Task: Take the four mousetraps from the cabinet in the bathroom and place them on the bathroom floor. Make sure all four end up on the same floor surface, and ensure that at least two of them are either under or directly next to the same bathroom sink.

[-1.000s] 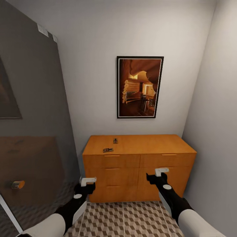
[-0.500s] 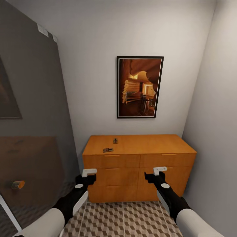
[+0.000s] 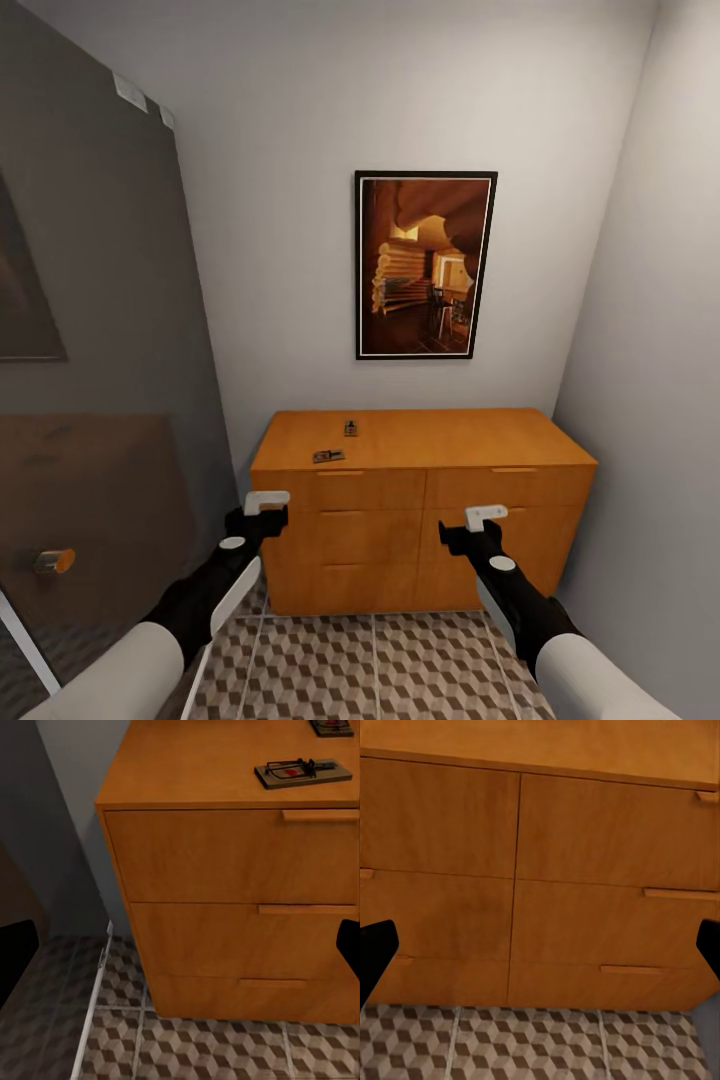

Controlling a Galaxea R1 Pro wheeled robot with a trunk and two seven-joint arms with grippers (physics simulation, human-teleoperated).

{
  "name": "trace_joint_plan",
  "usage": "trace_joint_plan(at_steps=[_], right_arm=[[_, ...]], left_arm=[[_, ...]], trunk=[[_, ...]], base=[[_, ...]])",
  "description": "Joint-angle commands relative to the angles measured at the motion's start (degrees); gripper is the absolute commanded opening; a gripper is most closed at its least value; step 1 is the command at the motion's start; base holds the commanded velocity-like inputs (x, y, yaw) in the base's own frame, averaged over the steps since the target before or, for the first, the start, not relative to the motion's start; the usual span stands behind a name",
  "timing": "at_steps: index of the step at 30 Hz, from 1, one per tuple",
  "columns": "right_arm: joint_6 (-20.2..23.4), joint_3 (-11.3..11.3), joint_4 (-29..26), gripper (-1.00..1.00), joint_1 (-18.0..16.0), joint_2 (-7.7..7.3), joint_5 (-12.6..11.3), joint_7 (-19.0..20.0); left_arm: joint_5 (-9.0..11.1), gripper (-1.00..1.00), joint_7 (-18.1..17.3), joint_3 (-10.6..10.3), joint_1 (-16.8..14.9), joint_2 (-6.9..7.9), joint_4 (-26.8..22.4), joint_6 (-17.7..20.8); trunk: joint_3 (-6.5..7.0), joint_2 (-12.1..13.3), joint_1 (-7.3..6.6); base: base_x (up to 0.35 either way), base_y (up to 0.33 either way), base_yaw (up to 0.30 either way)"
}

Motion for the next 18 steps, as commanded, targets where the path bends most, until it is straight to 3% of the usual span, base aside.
trace_joint_plan(at_steps=[1, 6, 8, 10, 11, 15, 18], right_arm=[[0.0, 0.3, -0.2, 1.0, 0.0, -0.02, 0.2, -0.4], [0.4, 0.3, -2.2, 1.0, 0.0, 0.08, 0.1, -0.4], [2.4, 0.3, -4.3, 1.0, -0.1, 0.39, 0.2, -0.5], [5.3, 0.3, -6.0, 1.0, 0.0, 0.74, 0.2, -0.5], [8.9, 0.3, -8.0, 1.0, -0.1, 1.1, 0.2, -0.5], [17.6, 0.3, -14.5, 1.0, -0.1, 1.64, 0.2, -0.4], [21.4, 0.3, -18.7, 1.0, -0.2, 1.85, 0.2, -0.5]], left_arm=[[0.5, 1.0, 0.6, -0.4, 0.0, 0.17, -0.7, 1.1], [0.5, 1.0, 0.8, -0.4, 0.0, 0.29, -4.2, 5.9], [0.5, 1.0, 0.8, -0.4, 0.0, 0.18, -6.6, 9.1], [0.5, 1.0, 0.8, -0.5, 0.0, -0.03, -8.0, 11.4], [0.5, 1.0, 0.9, -0.6, 0.0, -0.2, -9.1, 13.3], [0.5, 1.0, 0.9, -0.7, 0.0, -0.4, -11.4, 16.2], [0.5, 1.0, 1.0, -0.7, 0.0, -0.56, -13.4, 17.0]], trunk=[[-0.03, 0.0, 0.02], [-0.03, 0.0, 0.02], [-0.03, 0.0, 0.02], [-0.03, 0.0, 0.02], [-0.03, 0.0, 0.02], [-0.03, 0.0, 0.02], [-0.03, 0.0, 0.02]], base=[[0.0, 0.0, 0.0], [0.0, 0.0, 0.0], [0.0, 0.0, 0.0], [0.0, 0.0, 0.0], [0.0, 0.0, 0.0], [0.0, 0.0, 0.0], [0.0, 0.0, 0.0]])
